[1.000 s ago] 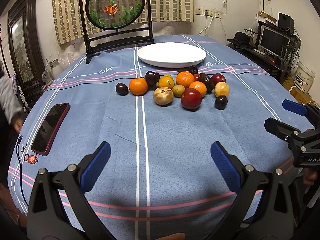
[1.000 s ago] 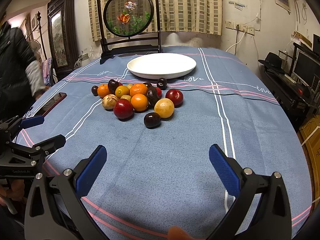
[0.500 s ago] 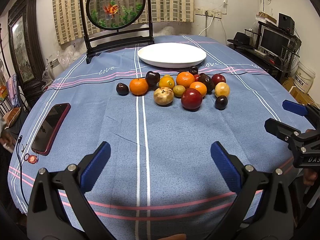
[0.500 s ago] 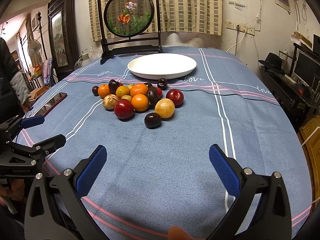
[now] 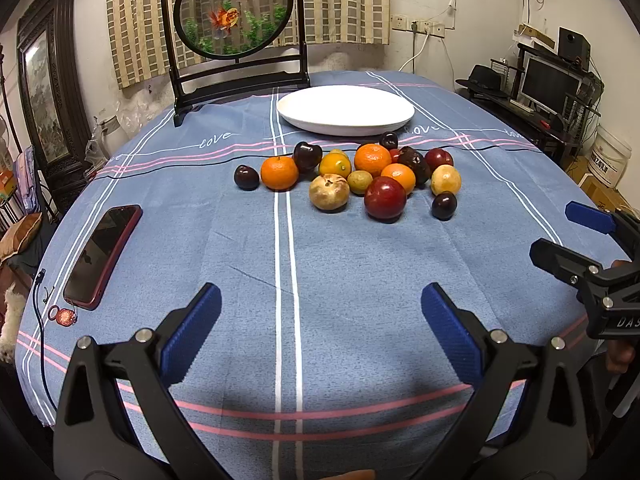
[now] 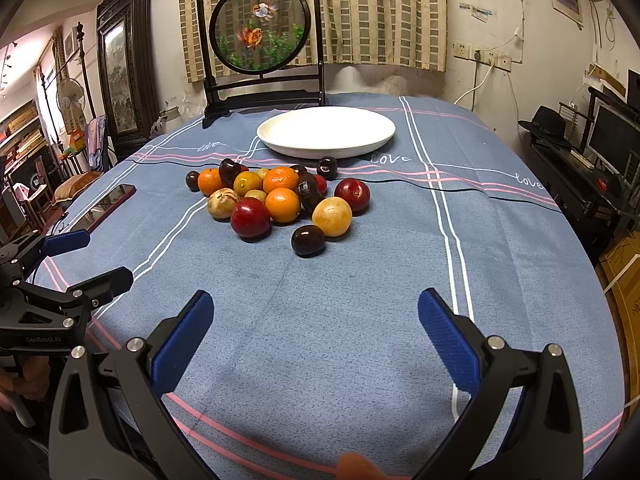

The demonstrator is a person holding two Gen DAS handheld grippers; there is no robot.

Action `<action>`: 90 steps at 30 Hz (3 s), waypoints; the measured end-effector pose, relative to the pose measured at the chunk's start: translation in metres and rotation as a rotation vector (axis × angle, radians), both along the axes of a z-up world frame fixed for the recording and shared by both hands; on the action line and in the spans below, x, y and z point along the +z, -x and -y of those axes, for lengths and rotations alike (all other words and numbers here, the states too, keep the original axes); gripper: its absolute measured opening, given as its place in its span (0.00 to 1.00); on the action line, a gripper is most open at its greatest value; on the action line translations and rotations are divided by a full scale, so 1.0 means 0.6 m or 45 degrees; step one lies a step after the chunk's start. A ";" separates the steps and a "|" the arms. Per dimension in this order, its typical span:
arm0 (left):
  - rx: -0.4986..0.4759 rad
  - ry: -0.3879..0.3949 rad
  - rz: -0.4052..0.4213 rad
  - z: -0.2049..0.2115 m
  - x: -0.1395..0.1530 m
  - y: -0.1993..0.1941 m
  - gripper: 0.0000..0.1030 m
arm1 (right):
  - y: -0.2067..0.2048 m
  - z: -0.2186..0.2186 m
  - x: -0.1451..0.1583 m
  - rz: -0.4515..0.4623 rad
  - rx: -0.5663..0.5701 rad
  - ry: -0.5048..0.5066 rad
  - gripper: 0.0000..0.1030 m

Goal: Organize fruits

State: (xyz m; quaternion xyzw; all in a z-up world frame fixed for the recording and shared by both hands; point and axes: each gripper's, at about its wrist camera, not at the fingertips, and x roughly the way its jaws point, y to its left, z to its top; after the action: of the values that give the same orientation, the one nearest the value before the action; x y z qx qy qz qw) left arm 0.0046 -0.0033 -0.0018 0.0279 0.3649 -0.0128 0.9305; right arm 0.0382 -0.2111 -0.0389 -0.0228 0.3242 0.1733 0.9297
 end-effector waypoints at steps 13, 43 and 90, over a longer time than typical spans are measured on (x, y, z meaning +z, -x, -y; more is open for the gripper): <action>0.006 0.004 -0.007 -0.006 0.000 -0.002 0.98 | -0.005 -0.007 -0.003 -0.019 0.018 -0.004 0.99; -0.139 0.197 -0.132 -0.034 -0.039 -0.129 0.68 | -0.195 -0.061 -0.064 -0.336 0.147 0.015 0.44; -0.204 0.152 -0.232 0.009 0.030 -0.553 0.41 | -0.534 -0.074 0.002 -0.273 0.133 -0.076 0.30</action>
State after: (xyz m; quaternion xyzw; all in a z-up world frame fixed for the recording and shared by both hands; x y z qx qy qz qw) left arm 0.3367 -0.0090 0.0162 0.0003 0.4433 -0.1114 0.8894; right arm 0.3585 -0.1666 -0.0378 0.0067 0.4150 0.2326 0.8796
